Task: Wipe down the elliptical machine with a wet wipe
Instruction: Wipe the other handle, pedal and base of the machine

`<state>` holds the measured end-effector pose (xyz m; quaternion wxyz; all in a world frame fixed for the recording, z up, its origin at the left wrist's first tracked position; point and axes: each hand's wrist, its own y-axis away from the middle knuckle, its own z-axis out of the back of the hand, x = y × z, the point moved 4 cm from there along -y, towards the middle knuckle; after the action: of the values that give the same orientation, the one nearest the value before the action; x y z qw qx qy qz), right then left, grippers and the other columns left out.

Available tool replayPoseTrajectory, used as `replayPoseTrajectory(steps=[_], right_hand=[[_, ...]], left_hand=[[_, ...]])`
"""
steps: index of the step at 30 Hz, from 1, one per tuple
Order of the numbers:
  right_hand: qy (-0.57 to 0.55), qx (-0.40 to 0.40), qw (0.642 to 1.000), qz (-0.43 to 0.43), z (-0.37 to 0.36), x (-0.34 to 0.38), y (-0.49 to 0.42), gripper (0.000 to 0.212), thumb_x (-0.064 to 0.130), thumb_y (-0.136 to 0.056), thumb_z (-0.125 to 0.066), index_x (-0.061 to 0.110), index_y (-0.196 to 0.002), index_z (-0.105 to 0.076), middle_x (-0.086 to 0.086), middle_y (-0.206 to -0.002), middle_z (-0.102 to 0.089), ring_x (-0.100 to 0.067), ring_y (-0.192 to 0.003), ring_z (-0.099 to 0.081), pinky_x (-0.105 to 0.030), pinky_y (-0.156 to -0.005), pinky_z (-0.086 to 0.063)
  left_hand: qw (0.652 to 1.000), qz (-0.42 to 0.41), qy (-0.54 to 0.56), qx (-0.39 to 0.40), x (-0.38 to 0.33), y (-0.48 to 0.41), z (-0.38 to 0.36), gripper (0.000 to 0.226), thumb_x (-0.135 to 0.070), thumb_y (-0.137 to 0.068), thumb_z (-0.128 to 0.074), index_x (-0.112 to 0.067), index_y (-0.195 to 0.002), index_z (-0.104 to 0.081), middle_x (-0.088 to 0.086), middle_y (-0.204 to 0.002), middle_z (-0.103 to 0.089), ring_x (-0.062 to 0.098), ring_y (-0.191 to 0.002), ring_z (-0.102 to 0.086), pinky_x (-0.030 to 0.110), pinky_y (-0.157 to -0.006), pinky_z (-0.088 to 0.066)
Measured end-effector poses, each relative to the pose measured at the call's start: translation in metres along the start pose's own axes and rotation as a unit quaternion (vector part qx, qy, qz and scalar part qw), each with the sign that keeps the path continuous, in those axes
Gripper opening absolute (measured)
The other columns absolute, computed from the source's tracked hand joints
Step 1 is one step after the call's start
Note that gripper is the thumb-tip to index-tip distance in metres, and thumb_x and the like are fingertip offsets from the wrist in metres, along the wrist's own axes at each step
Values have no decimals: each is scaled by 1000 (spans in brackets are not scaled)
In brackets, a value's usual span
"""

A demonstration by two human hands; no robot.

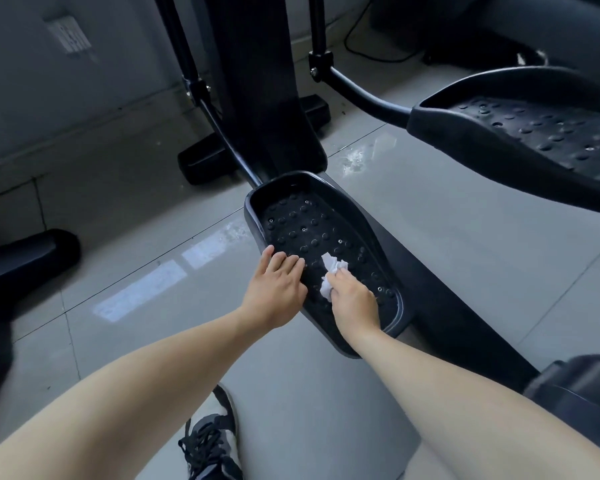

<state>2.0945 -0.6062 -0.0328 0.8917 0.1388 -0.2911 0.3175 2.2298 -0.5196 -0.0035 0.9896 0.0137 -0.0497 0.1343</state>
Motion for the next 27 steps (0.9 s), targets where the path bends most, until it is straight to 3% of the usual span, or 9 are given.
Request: replayPoseTrajectory(steps=[3, 5, 9, 12, 15, 18, 21, 24, 27], right_hand=[[-6, 62, 997, 54, -9, 4, 4, 25, 25, -105, -42, 23, -119, -63, 7, -120, -63, -20, -105, -58, -36, -83, -49], [-7, 96, 992, 83, -14, 9, 9, 27, 22, -105, -41, 24, -118, -64, 7, -125, -63, -20, -111, -58, -33, -86, -46], [8, 39, 995, 89, -9, -14, 22, 36, 24, -106, -45, 29, -137, -63, 14, -155, -47, -4, -143, -41, -25, -109, -41], [59, 20, 997, 47, 14, -48, 35, 29, 31, -105, -43, 38, -107, -71, 20, -148, -52, -6, -137, -47, -24, -99, -40], [92, 9, 995, 19, 39, -64, 37, 33, 40, -102, -38, 42, -80, -61, 24, -115, -65, -14, -114, -59, -28, -90, -42], [49, -65, 996, -21, 29, -69, 31, 36, 12, -101, -43, 15, -124, -70, -2, -138, -63, -27, -129, -54, -33, -110, -42], [-4, -85, 996, -14, 10, -43, 41, 41, 2, -95, -52, 19, -128, -68, 2, -127, -68, -23, -114, -58, -39, -99, -53], [28, -93, 990, 103, 3, -32, 51, 54, -5, -80, -58, 16, -128, -69, 3, -121, -73, -19, -114, -65, -40, -94, -56], [78, -73, 988, 109, 20, -47, 40, 33, 8, -89, -60, 22, -115, -72, 12, -114, -68, -12, -98, -58, -30, -74, -60]], left_hand=[[999, -26, -43, 21, -8, -2, -3, 60, -31, -88, -29, -5, -130, -63, 7, -120, -66, 33, -111, -57, 52, -119, -11], [994, -76, -60, 45, -17, -6, -5, 62, -31, -88, -31, -7, -137, -61, 8, -133, -63, 32, -120, -57, 52, -120, -18], [994, -57, 14, 87, -27, -13, -9, 58, -33, -104, -36, -12, -157, -31, 8, -165, -27, 30, -144, -32, 42, -117, -8], [992, -49, 16, 118, -29, -10, -12, 64, -37, -100, -23, -17, -161, -23, 6, -169, -16, 31, -146, -25, 45, -116, -6], [991, -67, 17, 119, -28, -9, -17, 69, -39, -94, -15, -20, -158, -33, 6, -166, -26, 31, -143, -32, 47, -113, -9], [993, -62, 5, 97, -31, -11, -20, 71, -41, -90, -17, -22, -154, -41, 5, -162, -36, 29, -138, -38, 49, -110, -13], [993, -46, 5, 106, -34, -11, -16, 80, -45, -84, -4, -27, -159, -28, 0, -167, -22, 27, -146, -24, 51, -115, -2], [992, -47, -15, 115, -38, -10, -11, 78, -46, -86, -2, -32, -160, -22, 0, -169, -17, 31, -150, -17, 59, -116, 16], [990, -71, -40, 112, -39, -7, -16, 67, -45, -95, -16, -31, -160, -27, 5, -167, -24, 32, -149, -24, 65, -115, 18]])
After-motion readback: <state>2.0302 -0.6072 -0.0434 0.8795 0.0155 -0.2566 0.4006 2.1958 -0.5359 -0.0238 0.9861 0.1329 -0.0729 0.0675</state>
